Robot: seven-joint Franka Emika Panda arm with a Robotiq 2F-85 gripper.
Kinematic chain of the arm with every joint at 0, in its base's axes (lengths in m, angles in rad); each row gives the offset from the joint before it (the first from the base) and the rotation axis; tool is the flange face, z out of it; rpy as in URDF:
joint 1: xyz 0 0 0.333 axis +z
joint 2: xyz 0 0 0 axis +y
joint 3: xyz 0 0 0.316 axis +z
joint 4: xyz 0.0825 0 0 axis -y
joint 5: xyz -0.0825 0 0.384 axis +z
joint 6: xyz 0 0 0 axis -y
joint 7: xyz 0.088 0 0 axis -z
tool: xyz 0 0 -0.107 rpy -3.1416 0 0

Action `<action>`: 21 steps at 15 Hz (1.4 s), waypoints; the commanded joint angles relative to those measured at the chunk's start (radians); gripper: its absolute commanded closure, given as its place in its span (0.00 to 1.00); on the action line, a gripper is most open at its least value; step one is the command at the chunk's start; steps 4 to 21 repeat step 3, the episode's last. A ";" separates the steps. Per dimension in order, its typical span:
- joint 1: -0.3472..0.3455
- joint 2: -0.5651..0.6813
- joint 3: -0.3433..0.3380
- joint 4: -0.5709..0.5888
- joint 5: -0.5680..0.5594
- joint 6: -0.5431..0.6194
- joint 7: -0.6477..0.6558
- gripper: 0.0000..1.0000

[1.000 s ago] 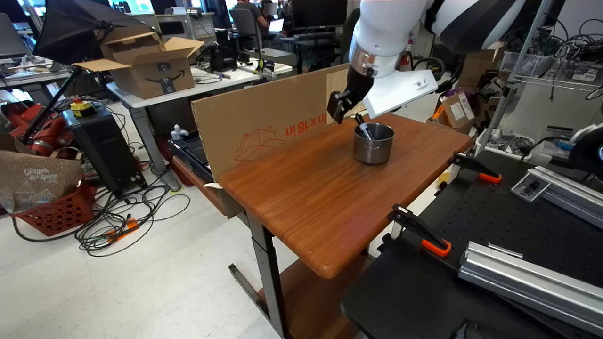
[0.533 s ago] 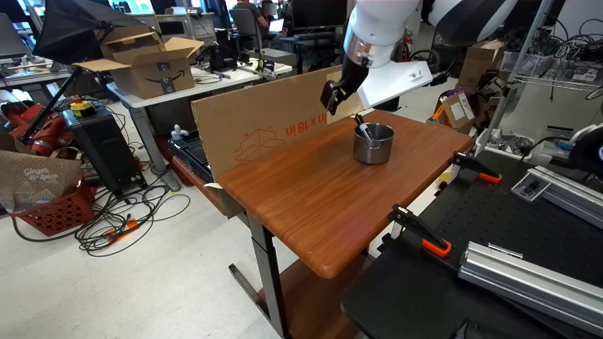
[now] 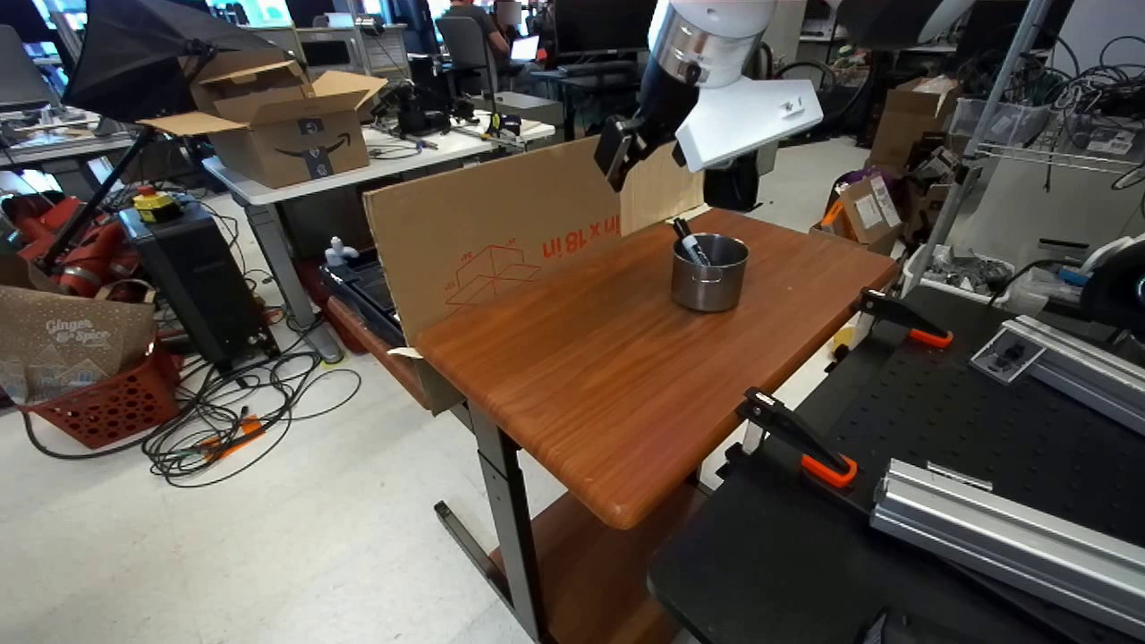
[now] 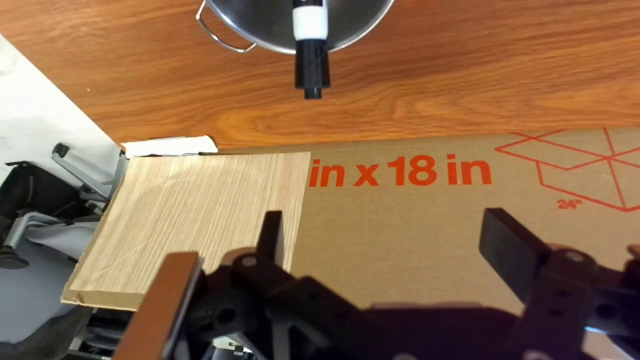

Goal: Pick the marker and put it in the pot

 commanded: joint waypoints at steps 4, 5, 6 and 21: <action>-0.001 -0.001 0.000 -0.002 0.000 0.002 -0.003 0.00; -0.001 -0.001 0.000 -0.002 0.000 0.002 -0.003 0.00; -0.001 -0.001 0.000 -0.002 0.000 0.002 -0.003 0.00; -0.001 -0.001 0.000 -0.002 0.000 0.002 -0.003 0.00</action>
